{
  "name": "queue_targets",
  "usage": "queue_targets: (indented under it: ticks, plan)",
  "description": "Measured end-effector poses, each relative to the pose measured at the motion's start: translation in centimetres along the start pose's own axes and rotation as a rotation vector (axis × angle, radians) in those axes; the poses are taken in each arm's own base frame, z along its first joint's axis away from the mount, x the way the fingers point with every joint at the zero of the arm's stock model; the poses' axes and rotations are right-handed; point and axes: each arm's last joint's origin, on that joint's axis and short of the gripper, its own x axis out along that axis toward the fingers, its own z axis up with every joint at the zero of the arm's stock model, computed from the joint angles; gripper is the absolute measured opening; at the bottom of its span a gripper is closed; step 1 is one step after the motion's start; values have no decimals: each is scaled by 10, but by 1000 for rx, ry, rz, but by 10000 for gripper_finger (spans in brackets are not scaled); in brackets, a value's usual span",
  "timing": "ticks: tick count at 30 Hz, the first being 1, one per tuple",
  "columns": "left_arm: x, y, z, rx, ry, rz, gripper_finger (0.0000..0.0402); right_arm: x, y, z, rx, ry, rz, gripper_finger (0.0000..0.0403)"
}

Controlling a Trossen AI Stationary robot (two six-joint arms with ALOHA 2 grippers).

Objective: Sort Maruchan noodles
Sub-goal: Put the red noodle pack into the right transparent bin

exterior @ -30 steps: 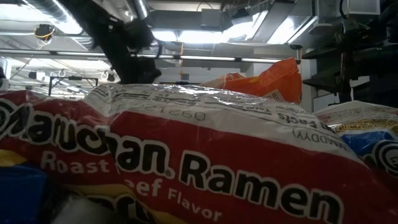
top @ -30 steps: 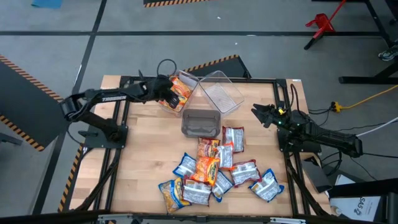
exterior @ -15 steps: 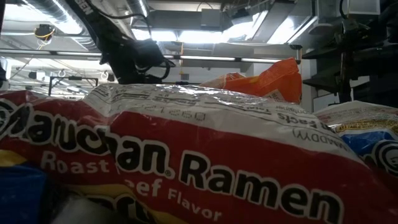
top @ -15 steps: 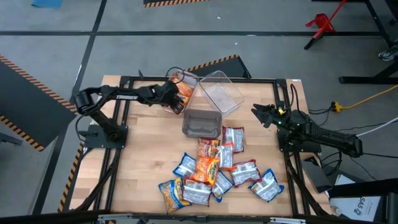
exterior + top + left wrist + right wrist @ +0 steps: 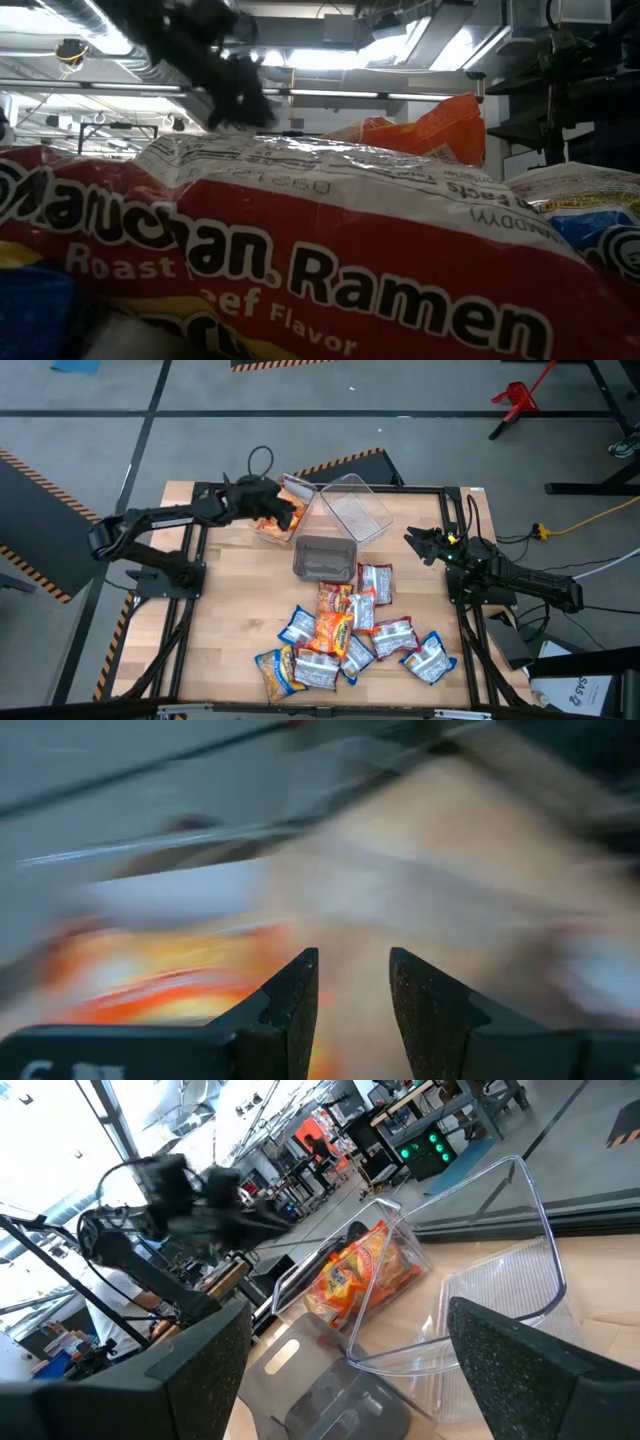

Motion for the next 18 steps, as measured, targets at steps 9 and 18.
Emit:
queue_targets:
  ticks: [9,18]
  plan:
    - [-53,-74,-5,146,-26,-493,119,0,0,-1,-9,21,18,324]
    - [-69,-129,-55,124,234,-621,119,0,1,-3,-22,79,68,324]
